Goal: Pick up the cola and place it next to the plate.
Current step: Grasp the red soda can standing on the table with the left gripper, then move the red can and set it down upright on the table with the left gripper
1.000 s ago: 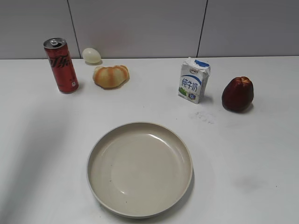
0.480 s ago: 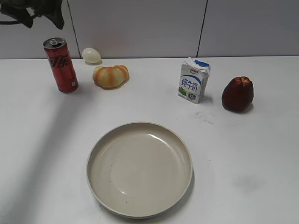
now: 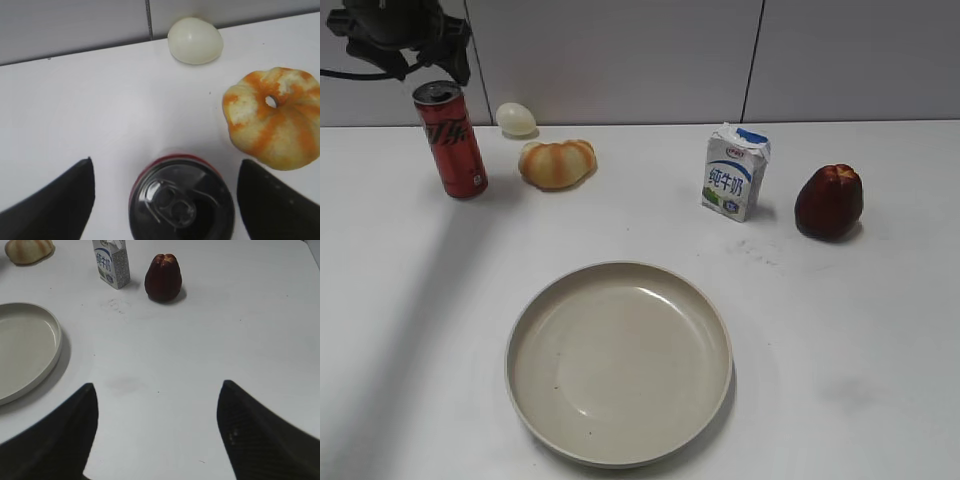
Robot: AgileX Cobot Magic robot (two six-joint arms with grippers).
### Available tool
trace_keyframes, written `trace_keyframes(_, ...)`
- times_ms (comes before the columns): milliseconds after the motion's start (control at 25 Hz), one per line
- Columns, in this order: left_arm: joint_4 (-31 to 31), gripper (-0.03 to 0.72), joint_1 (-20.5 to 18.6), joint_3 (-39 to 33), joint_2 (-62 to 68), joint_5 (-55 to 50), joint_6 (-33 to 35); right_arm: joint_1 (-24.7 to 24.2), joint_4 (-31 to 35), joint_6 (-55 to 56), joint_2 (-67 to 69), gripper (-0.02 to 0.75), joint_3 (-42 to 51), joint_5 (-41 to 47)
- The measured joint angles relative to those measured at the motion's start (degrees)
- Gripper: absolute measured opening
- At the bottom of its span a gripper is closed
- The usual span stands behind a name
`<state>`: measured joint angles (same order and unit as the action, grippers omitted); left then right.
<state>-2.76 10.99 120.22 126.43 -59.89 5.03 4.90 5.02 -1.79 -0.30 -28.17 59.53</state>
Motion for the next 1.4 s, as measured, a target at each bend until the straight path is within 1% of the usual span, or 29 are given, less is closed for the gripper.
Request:
trace_keyframes(280,-0.04,0.682,0.10,0.10,3.03,0.48,0.00,0.00,0.00,0.06,0.00,0.593,0.00,0.00)
trace_keyframes(440,-0.35,0.659,0.10,0.10,3.40,0.25,0.00,0.00,0.00,0.00,0.00,0.593,0.00,0.00)
trace_keyframes(560,-1.58,0.594,0.10,0.10,3.40,-0.40,0.00,0.00,0.00,0.00,0.00,0.593,0.00,0.00)
trace_keyframes(640,-1.82,0.536,0.29,0.10,3.40,-1.17,0.00,0.00,0.00,0.00,0.00,0.593,0.00,0.00)
trace_keyframes(680,-1.84,0.526,0.35,0.16,3.40,-1.46,0.00,0.00,0.00,0.00,0.00,0.593,0.00,0.00)
trace_keyframes(920,-1.84,0.526,0.72,0.39,3.19,-3.65,0.00,0.00,0.00,0.00,0.00,0.593,0.00,0.00)
trace_keyframes(1000,-0.99,0.526,1.21,0.39,2.56,-5.41,0.00,0.00,0.00,0.00,0.00,0.593,0.00,0.00)
trace_keyframes(1080,0.47,0.526,2.34,0.39,0.68,-6.80,0.00,0.00,0.00,0.00,0.00,0.593,0.00,0.00)
trace_keyframes(1200,1.18,0.526,5.60,0.50,-3.05,-7.39,0.00,0.00,0.00,0.00,0.00,0.593,0.00,0.00)
trace_keyframes(1400,1.06,0.526,14.50,0.56,-6.40,-7.33,0.00,0.00,0.00,0.00,0.00,0.593,0.00,0.00)
